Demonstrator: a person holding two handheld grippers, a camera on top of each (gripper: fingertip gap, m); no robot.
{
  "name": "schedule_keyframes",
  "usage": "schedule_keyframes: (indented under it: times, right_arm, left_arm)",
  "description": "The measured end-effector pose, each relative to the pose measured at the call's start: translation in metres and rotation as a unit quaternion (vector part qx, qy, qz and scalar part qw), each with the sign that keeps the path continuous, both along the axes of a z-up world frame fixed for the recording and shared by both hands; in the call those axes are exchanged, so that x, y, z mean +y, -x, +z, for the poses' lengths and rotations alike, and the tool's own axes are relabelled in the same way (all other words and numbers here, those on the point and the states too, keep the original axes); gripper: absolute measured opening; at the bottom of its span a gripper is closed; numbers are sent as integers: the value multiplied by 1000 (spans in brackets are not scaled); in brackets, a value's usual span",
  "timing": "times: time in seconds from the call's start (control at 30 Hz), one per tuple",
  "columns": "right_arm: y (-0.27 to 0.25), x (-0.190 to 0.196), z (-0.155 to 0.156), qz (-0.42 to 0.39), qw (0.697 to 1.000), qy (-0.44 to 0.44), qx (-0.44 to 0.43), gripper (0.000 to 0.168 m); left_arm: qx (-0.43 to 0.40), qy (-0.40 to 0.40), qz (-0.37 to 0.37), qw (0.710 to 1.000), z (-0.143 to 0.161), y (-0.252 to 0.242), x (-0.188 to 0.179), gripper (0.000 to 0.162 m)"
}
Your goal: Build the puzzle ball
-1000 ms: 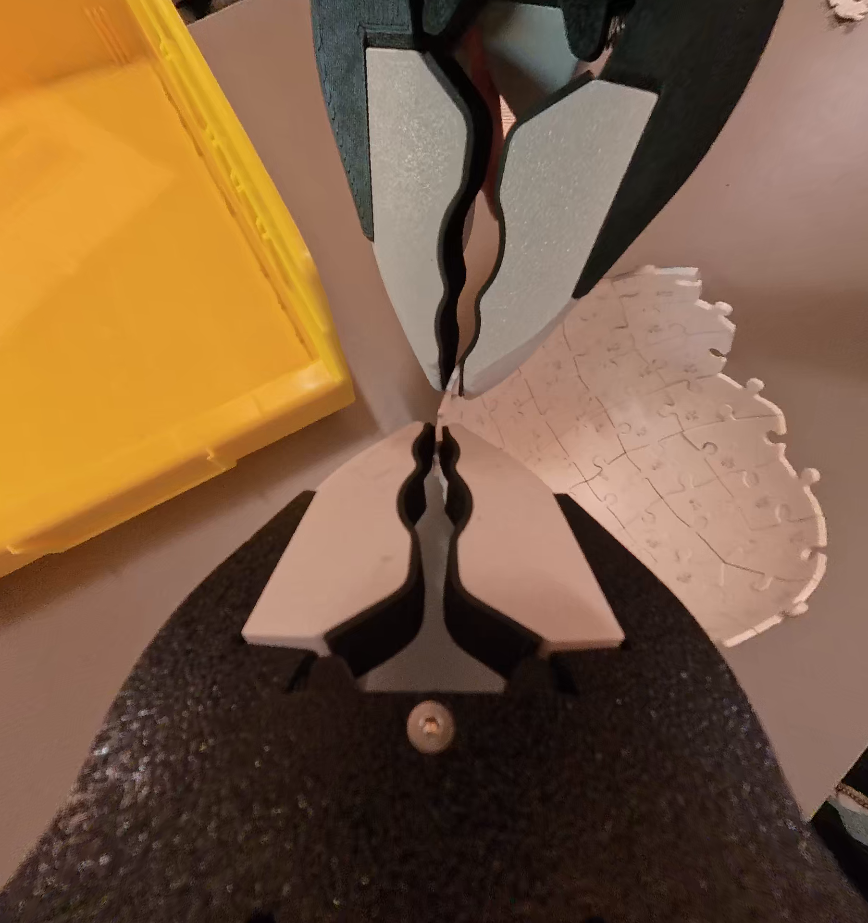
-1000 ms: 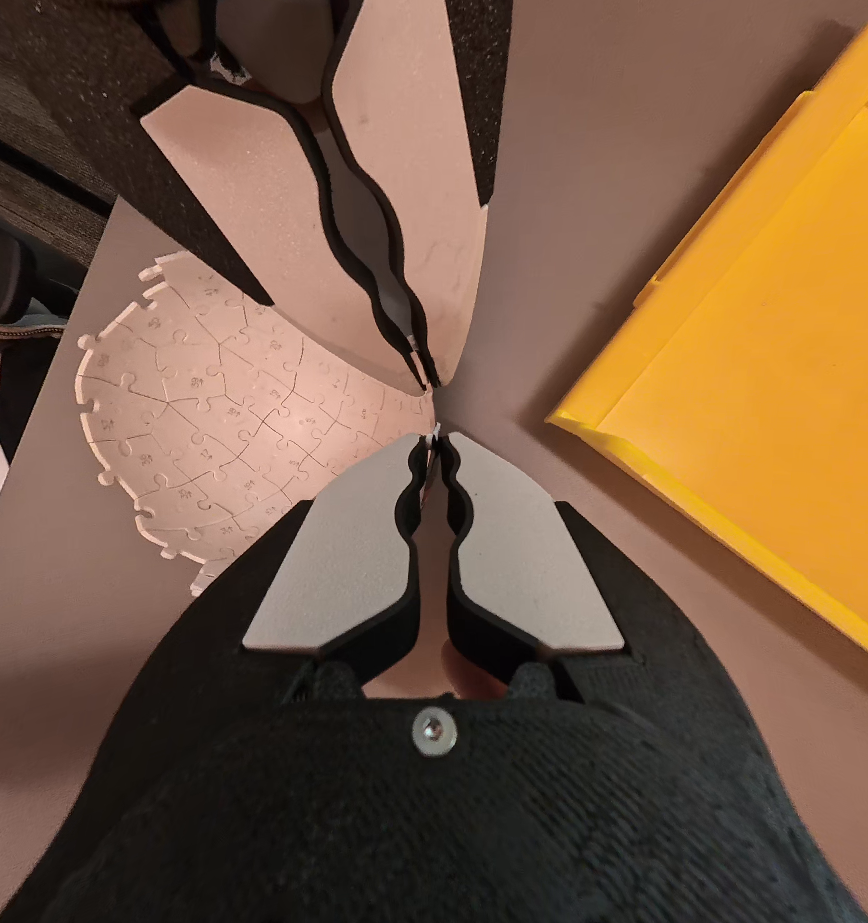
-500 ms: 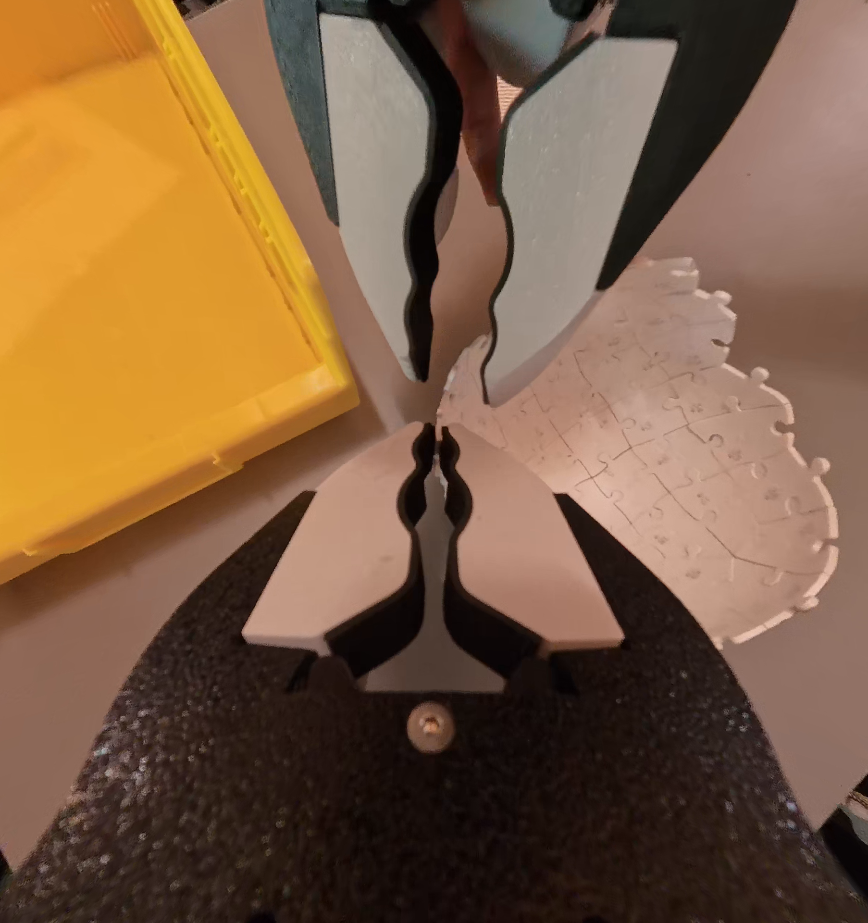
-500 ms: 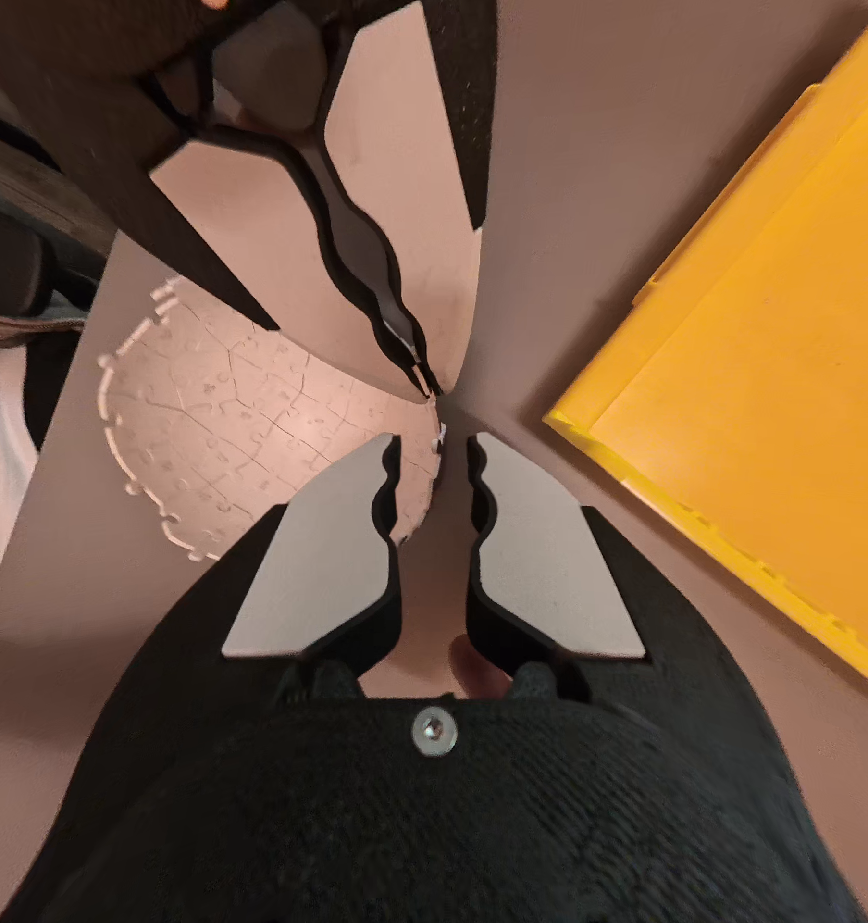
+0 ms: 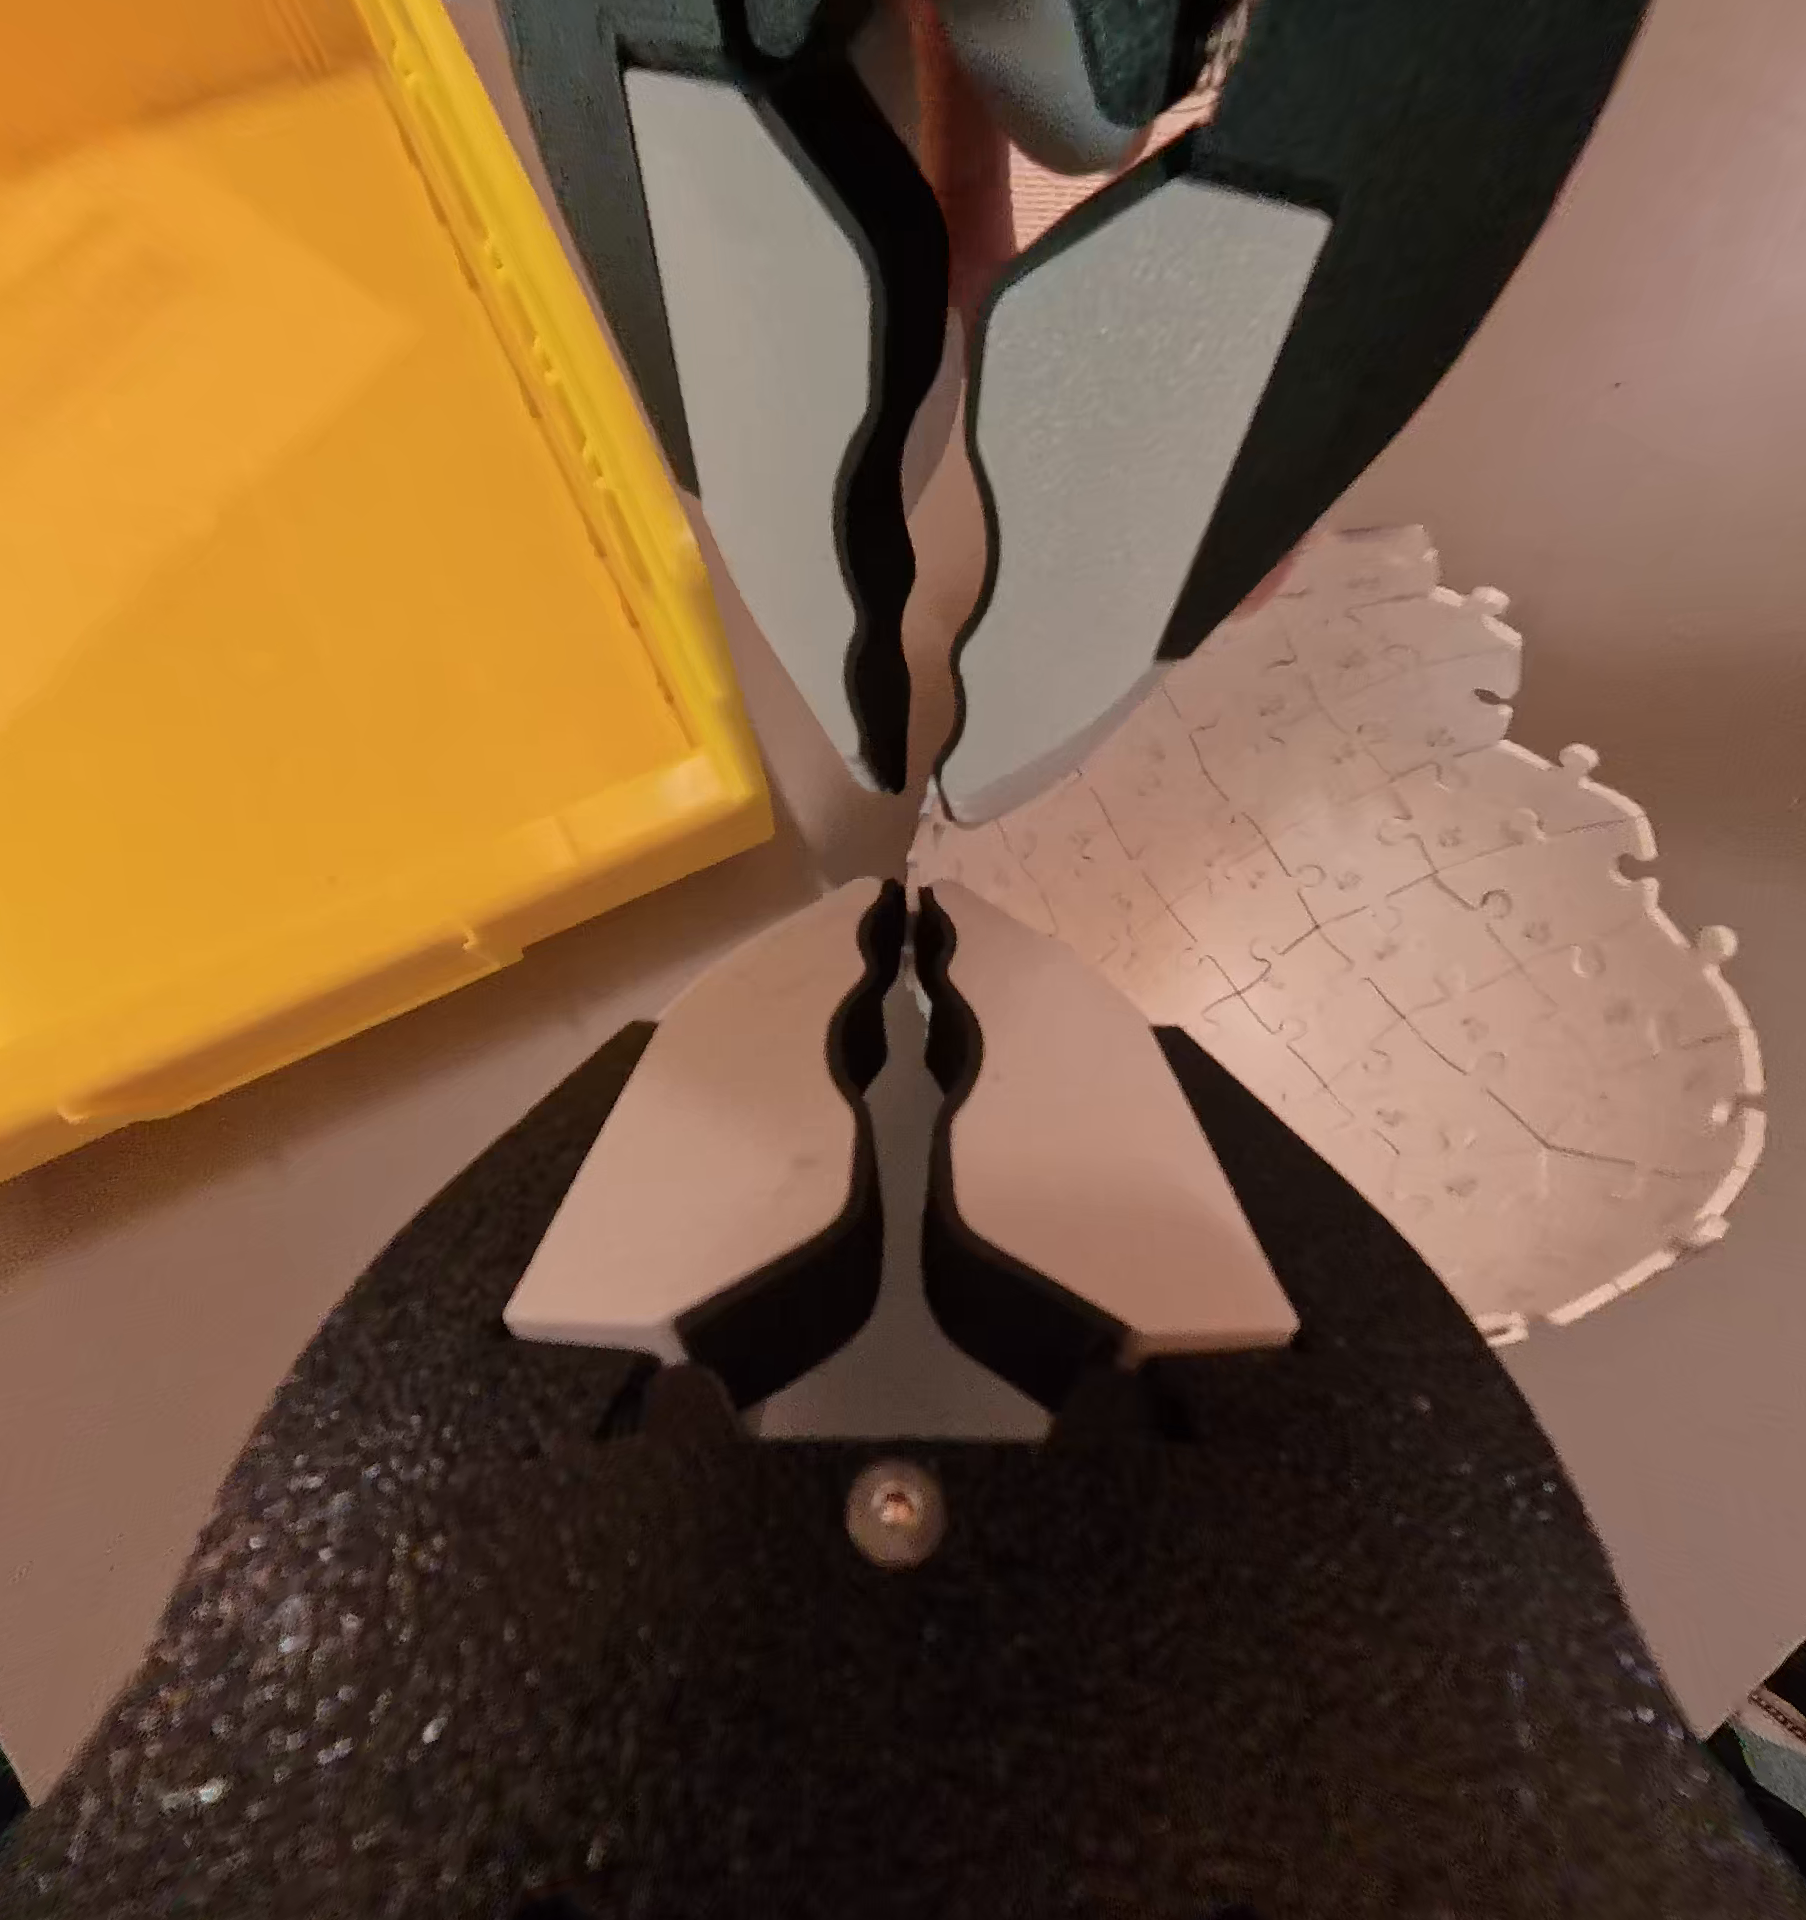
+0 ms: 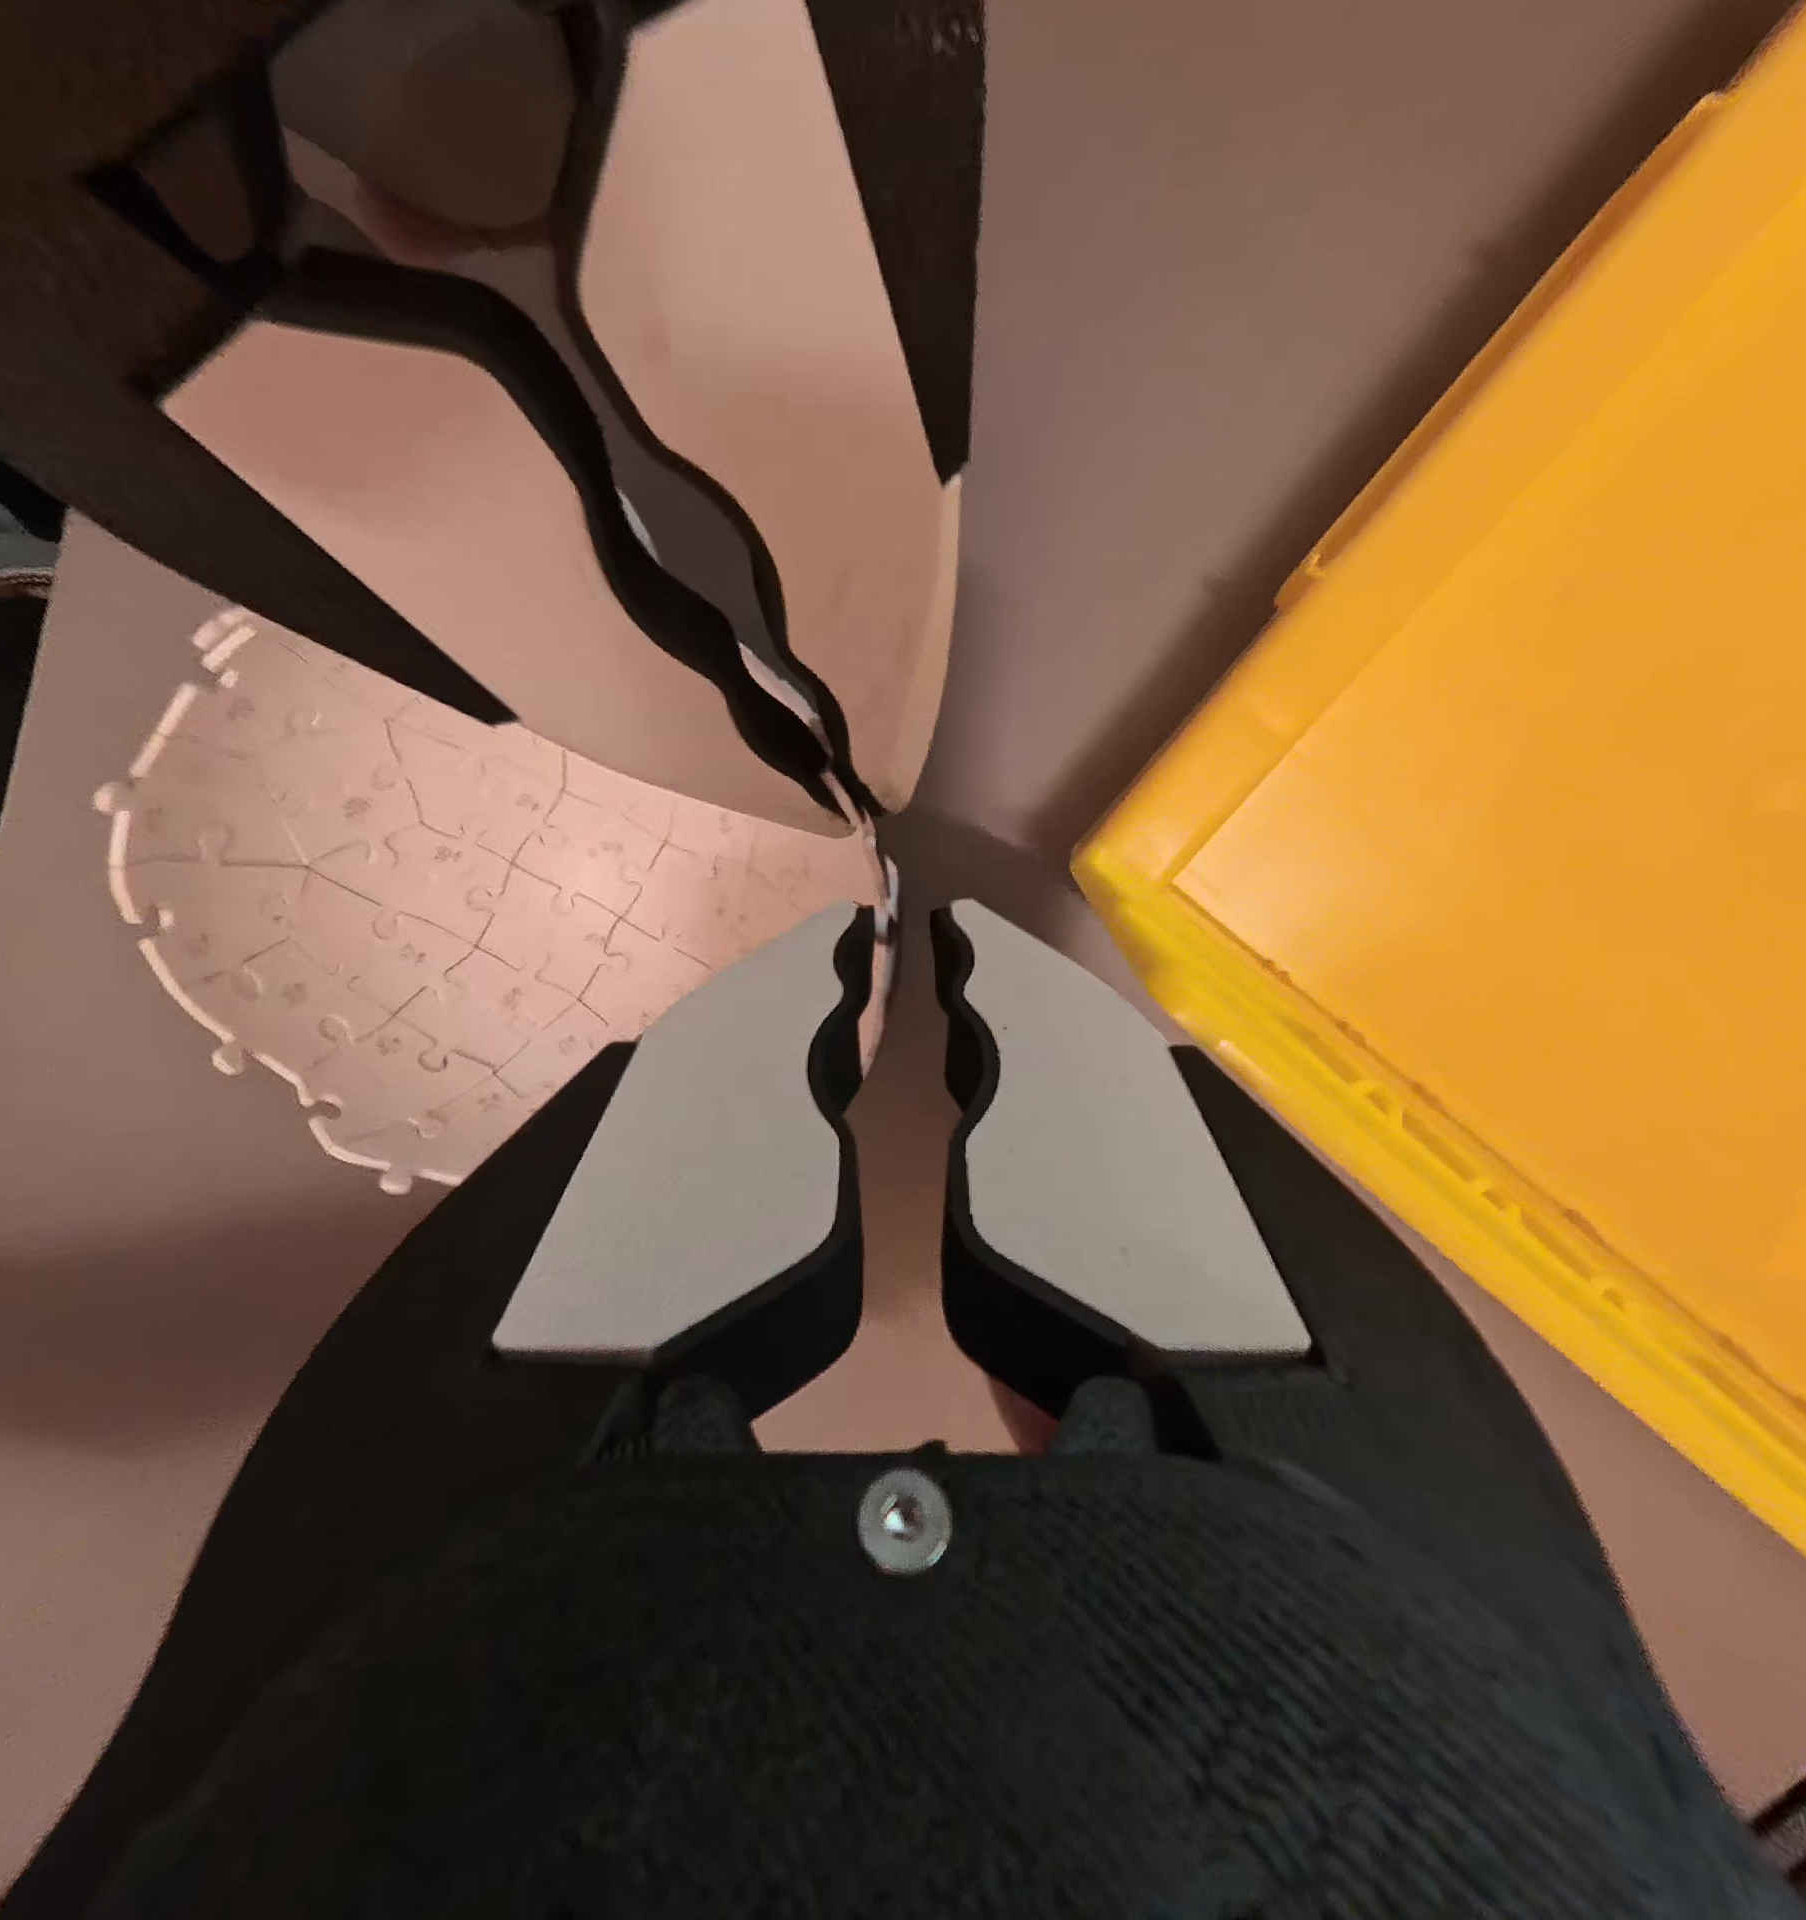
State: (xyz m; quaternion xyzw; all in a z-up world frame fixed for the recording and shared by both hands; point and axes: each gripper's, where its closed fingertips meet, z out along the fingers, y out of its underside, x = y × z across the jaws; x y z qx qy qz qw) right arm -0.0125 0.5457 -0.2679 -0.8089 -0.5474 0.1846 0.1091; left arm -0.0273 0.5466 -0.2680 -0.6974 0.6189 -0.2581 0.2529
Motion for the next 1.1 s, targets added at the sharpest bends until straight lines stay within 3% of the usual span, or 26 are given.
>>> schedule_keyframes:
  times: [0.13,0.23,0.4,0.67,0.9,1.1]
  right_arm:
    - [8,-1,7,19,1000,7,11,11]
    - [11,-6,7,40,999,29,8,30]
    - [15,-8,7,50,998,46,9,31]
    - [11,3,1,55,998,17,-20,20]
    - [6,0,-5,70,997,13,-40,22]
    - [4,3,-8,65,997,-4,-49,5]
  left_arm:
    - [-3,7,12,1000,-1,0,1,2]
    - [-12,11,19,1000,0,0,2,2]
    - [-21,15,31,999,0,1,4,2]
    - [-35,19,36,999,-1,2,6,2]
    - [-49,19,29,998,0,1,5,2]
    - [-51,16,27,998,0,1,6,2]
